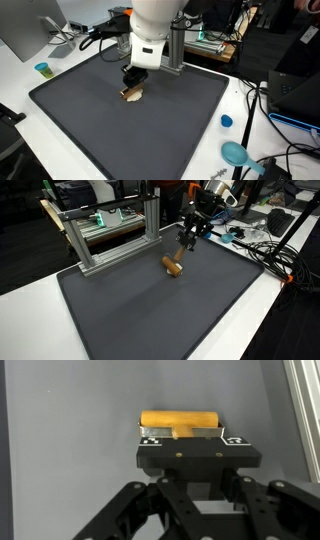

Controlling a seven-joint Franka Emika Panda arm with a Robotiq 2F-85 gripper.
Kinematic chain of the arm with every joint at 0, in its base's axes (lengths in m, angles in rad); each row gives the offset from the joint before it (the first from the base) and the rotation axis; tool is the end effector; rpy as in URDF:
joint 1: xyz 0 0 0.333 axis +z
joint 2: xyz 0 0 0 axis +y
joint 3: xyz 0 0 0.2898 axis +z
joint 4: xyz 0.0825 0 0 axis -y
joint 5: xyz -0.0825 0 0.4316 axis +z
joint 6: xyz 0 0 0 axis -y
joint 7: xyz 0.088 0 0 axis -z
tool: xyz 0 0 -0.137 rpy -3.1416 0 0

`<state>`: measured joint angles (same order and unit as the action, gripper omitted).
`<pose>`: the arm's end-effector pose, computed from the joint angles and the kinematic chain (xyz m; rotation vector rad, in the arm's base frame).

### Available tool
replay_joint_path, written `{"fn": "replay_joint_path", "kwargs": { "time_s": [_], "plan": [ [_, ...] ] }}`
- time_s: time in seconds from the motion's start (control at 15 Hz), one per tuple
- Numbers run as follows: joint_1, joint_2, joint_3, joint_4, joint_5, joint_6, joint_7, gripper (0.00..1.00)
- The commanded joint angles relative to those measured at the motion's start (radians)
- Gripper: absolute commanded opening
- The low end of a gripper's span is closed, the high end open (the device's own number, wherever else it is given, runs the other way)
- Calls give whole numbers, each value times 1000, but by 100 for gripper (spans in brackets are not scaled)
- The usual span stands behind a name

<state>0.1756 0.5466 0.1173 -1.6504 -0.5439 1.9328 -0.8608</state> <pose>0.6629 0.1435 0.2069 2.1105 1.7903 -0.5022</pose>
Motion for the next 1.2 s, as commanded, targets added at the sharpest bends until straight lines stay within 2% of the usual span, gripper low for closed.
{"fn": "replay_joint_path", "kwargs": {
  "time_s": [0.0,0.27,0.73,0.87,1.13],
  "plan": [
    [-7,34,20,-8,21,43,-12,22],
    [-24,10,65,-31,78,125,-77,22],
    [-23,36,90,-15,143,158,-159,22],
    [-29,-9,94,-33,165,141,-175,22],
    [-18,-124,60,-106,142,146,-97,22]
  ]
}}
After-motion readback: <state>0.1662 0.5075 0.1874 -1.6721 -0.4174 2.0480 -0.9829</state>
